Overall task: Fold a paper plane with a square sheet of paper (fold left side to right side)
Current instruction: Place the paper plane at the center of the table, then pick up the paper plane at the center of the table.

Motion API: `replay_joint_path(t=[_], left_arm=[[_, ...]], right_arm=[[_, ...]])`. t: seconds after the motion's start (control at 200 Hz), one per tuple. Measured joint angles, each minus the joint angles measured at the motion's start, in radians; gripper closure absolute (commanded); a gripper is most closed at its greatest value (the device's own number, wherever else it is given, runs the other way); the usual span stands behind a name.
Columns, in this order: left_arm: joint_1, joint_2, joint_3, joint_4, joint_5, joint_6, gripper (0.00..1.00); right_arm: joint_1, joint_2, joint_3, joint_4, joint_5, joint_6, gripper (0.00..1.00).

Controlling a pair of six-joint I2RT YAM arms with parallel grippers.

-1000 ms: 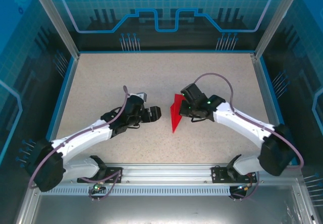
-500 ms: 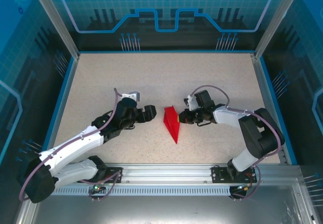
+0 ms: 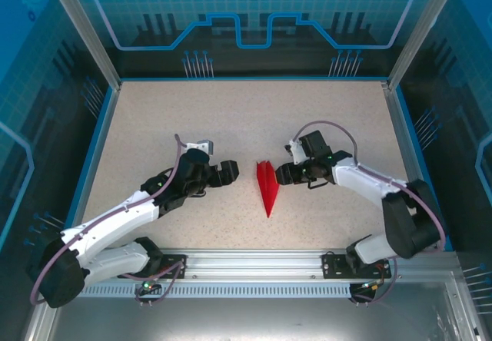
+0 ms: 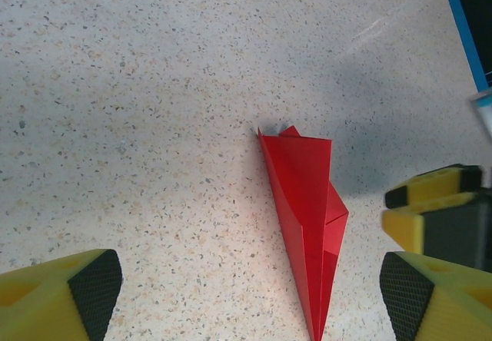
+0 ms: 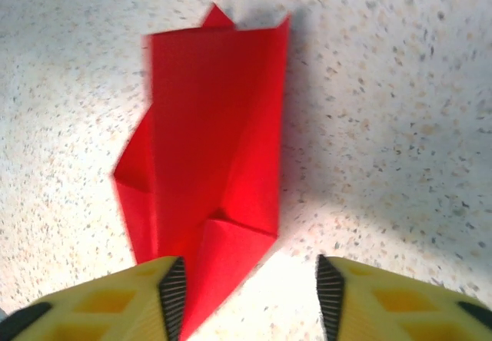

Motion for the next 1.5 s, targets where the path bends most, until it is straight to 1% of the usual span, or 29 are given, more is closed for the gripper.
replay_joint_path(t=[0.07,0.17,0.315,0.425,0.62,0.895,1.14,1.281,1.441,1.501], left_arm=[[0.000,0.000,0.000,0.000,0.000,0.000,0.09],[0.000,0.000,0.000,0.001,0.000,0.000,0.08],[0.000,0.001,0.000,0.001,0.001,0.000,0.08],[0.000,0.000,-0.006,0.005,0.001,0.000,0.07],[0.000,-0.001,-0.031,0.006,0.001,0.000,0.07],[0.000,-0.011,-0.032,0.006,0.001,0.000,0.07],[0.000,-0.014,-0.032,0.006,0.001,0.000,0.06],[0.000,-0.021,-0.032,0.005,0.001,0.000,0.06],[0.000,-0.048,-0.034,-0.001,0.000,0.002,0.05],[0.000,-0.063,-0.034,-0.007,0.000,0.003,0.03]], right_arm=[[0.058,-0.050,0.016,-0.034,0.041,0.009,0.42],[0.114,-0.063,0.023,-0.051,0.048,0.051,0.42],[0.180,0.010,0.032,-0.076,0.076,0.119,0.43],[0.217,0.080,0.061,-0.087,0.091,0.151,0.48],[0.229,0.146,0.103,-0.089,0.115,0.189,0.57],[0.248,0.216,0.133,-0.090,0.133,0.204,0.64],[0.278,0.287,0.173,-0.122,0.180,0.214,0.69],[0.299,0.335,0.204,-0.150,0.213,0.227,0.74],[0.306,0.360,0.238,-0.193,0.252,0.234,0.89],[0.304,0.360,0.257,-0.216,0.267,0.236,0.91]])
